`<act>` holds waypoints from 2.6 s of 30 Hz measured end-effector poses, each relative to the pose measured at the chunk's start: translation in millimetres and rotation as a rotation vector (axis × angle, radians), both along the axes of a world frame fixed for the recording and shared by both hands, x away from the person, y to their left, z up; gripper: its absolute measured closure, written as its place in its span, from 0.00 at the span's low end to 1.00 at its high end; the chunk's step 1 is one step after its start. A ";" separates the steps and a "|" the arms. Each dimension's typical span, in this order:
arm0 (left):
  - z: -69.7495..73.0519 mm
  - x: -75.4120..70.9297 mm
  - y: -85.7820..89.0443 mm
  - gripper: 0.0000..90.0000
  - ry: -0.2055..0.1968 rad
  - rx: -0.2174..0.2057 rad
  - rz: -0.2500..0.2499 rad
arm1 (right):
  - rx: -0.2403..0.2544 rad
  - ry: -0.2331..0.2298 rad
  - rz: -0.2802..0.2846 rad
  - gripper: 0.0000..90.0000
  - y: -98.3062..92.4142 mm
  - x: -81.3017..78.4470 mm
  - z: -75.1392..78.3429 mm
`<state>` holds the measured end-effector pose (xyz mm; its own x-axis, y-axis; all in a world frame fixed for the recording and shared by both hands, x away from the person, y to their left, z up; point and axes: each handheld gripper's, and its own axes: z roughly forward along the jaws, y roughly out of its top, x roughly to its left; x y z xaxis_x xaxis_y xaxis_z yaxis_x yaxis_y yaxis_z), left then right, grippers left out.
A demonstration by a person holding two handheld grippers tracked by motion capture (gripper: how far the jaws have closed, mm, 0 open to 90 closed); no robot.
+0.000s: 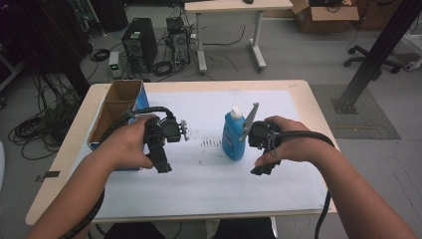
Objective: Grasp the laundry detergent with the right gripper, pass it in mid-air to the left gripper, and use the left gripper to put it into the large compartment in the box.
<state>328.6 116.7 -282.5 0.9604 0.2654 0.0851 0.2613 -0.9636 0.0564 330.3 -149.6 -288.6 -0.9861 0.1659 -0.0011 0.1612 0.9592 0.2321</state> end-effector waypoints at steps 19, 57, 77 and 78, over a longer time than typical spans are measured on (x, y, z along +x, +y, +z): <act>-1.4 -4.2 -5.9 0.00 0.005 0.012 -0.025 | 0.244 -0.084 -0.280 0.05 -28.2 -7.8 -52.1; -7.2 -11.0 -4.6 0.00 0.009 0.023 -0.038 | 0.650 -0.293 -0.682 0.01 -16.0 6.6 -115.7; -2.7 -18.2 -10.5 0.00 -0.005 0.020 -0.060 | 0.693 -0.393 -0.769 0.01 1.1 20.7 -132.9; -2.7 -18.6 -10.9 0.00 -0.006 0.017 -0.057 | 0.698 -0.398 -0.772 0.01 2.0 20.8 -133.6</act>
<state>310.0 105.8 -285.2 0.9733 0.2089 0.0950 0.2059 -0.9777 0.0408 351.1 -147.6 -422.2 -0.5676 0.8224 0.0383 0.4522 0.2725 0.8493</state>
